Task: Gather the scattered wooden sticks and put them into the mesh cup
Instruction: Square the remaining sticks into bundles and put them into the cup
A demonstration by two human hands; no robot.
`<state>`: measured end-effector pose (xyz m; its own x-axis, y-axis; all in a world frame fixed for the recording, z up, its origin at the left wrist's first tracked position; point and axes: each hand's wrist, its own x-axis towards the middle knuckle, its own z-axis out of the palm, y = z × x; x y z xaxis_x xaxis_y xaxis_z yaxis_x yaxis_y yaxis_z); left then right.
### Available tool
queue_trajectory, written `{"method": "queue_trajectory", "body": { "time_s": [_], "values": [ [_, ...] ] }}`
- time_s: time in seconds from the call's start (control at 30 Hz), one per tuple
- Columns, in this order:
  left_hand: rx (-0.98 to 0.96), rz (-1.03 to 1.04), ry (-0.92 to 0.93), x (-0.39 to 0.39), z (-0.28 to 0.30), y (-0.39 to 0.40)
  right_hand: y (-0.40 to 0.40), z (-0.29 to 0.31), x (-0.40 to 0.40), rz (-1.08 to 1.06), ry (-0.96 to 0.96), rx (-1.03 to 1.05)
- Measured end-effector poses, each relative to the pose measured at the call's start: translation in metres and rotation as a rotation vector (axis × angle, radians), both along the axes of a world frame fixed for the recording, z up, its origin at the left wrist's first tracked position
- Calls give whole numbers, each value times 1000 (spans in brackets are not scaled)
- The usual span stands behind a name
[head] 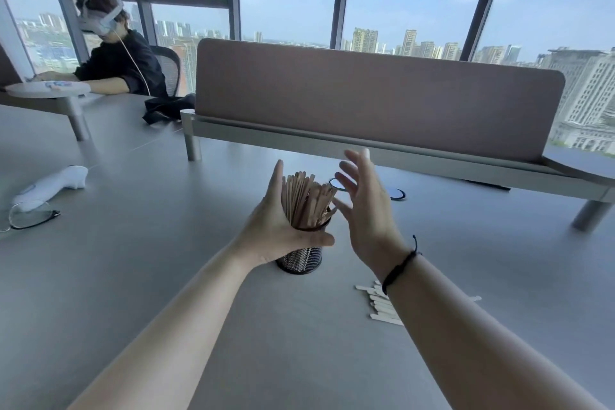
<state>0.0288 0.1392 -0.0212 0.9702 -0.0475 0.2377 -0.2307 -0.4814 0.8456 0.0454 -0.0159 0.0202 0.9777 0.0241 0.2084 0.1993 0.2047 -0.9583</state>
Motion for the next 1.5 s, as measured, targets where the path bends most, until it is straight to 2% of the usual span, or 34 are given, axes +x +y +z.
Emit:
{"method": "queue_trajectory", "body": {
  "time_s": [0.07, 0.17, 0.23, 0.3, 0.43, 0.5, 0.57, 0.67, 0.87, 0.97, 1.0, 1.07, 1.13, 1.2, 1.27, 1.37, 1.43, 1.5],
  "values": [
    [130, 122, -31, 3, 14, -6, -9, -17, -14, -11, 37, -11],
    [242, 153, -85, 14, 35, -13, -26, -56, -50, -3, -66, -228],
    [306, 125, -56, 25, 47, -18, -44, -75, -69, 46, -134, -388],
    [372, 118, 20, 37, 50, -24, -67, -83, -79, 68, -208, -606],
    [363, 244, 40, 54, 44, -31, -112, -81, -81, -120, -479, -1169],
    [288, 267, 2, 59, 41, -33, -130, -83, -79, -95, -421, -1371],
    [247, 283, -42, 60, 38, -35, -143, -88, -76, -27, -284, -1497],
    [209, 304, -98, 59, 33, -37, -147, -89, -69, -23, -188, -1503],
    [208, 299, -141, 49, 34, -39, -145, -93, -66, -81, -214, -1451],
    [345, 325, -130, 43, 33, -45, -144, -93, -67, -76, -228, -1425],
    [448, 348, -177, 39, 32, -50, -144, -93, -66, -70, -227, -1416],
    [598, 357, -416, 25, 30, -68, -145, -92, -66, -52, -211, -1396],
    [604, 251, -647, 0, 26, -93, -146, -93, -66, -41, -202, -1378],
    [567, 24, -744, -25, 10, -114, -147, -96, -67, -47, -203, -1364],
    [561, -181, -660, -46, -15, -126, -147, -97, -69, -49, -228, -1342],
    [672, -365, -240, -60, -44, -127, -153, -97, -74, -87, -311, -1276],
    [771, -400, -17, -58, -54, -122, -162, -94, -78, -164, -309, -1251],
    [732, -358, -4, -55, -57, -121, -175, -94, -79, -200, -255, -1288]
  ]
}}
